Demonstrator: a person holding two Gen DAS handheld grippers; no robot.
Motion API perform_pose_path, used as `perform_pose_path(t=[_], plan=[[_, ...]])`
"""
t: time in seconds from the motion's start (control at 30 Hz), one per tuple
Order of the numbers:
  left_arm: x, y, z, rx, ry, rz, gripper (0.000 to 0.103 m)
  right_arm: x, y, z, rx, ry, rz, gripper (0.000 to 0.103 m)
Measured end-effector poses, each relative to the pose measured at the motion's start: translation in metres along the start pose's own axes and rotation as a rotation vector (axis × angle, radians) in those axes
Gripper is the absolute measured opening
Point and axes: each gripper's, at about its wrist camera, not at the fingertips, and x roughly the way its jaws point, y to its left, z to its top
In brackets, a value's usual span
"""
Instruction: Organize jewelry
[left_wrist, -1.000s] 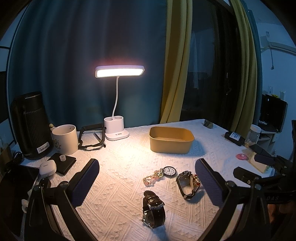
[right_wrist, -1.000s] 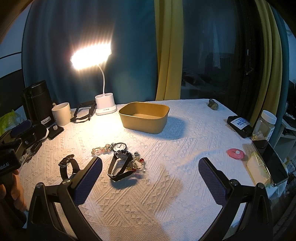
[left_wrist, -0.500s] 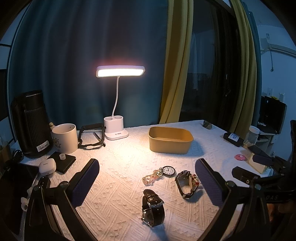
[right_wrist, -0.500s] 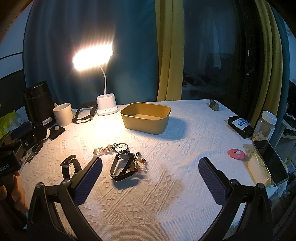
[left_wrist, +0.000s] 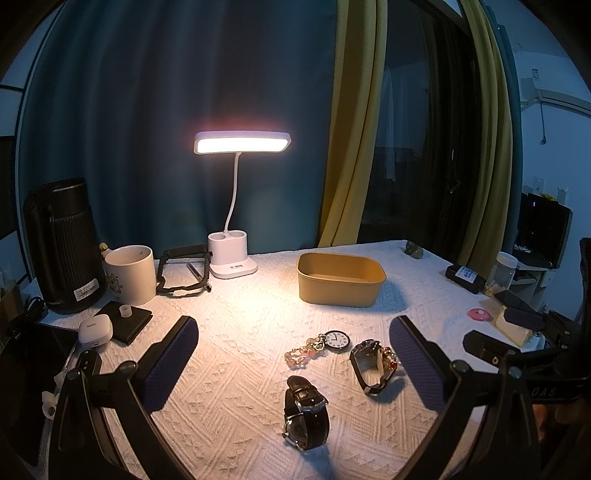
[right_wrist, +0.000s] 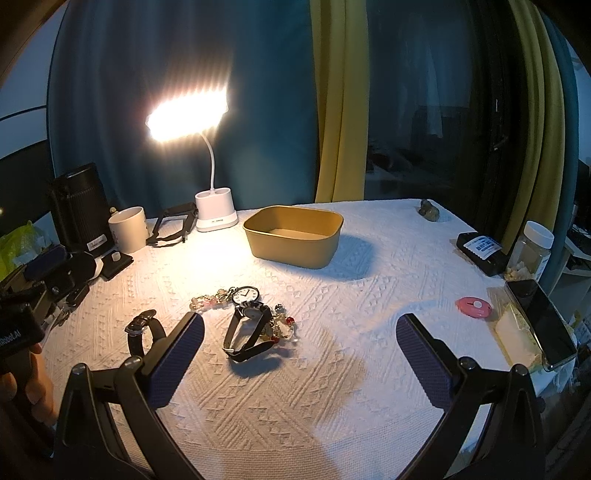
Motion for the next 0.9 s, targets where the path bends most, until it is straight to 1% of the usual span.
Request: perform_pose_path(t=[0.4,0.6,0.73,0.83,0.9], plan=[[0.000,0.000,-0.001,0.000,0.000,-0.001,0.103,0.000,0.000,0.000,0.001,0.000,0.001,0.103],[0.002,0.001,-0.003,0.001,0.013,0.002,0.103,0.001,0.000,-0.001,0.003,0.005,0.002,0.103],[0.013,0.001,-0.012,0.007,0.066,0.002,0.103,0.007,-0.002,-0.003,-0.001,0.022,0.002,0.103],[0.026,-0.001,-0.023,0.019,0.135,-0.015,0.103,0.015,-0.005,-0.006,0.002,0.040,0.004,0.103],[0.036,-0.004,-0.033,0.033,0.178,-0.009,0.103,0.021,-0.008,-0.008,0.005,0.054,0.002,0.103]])
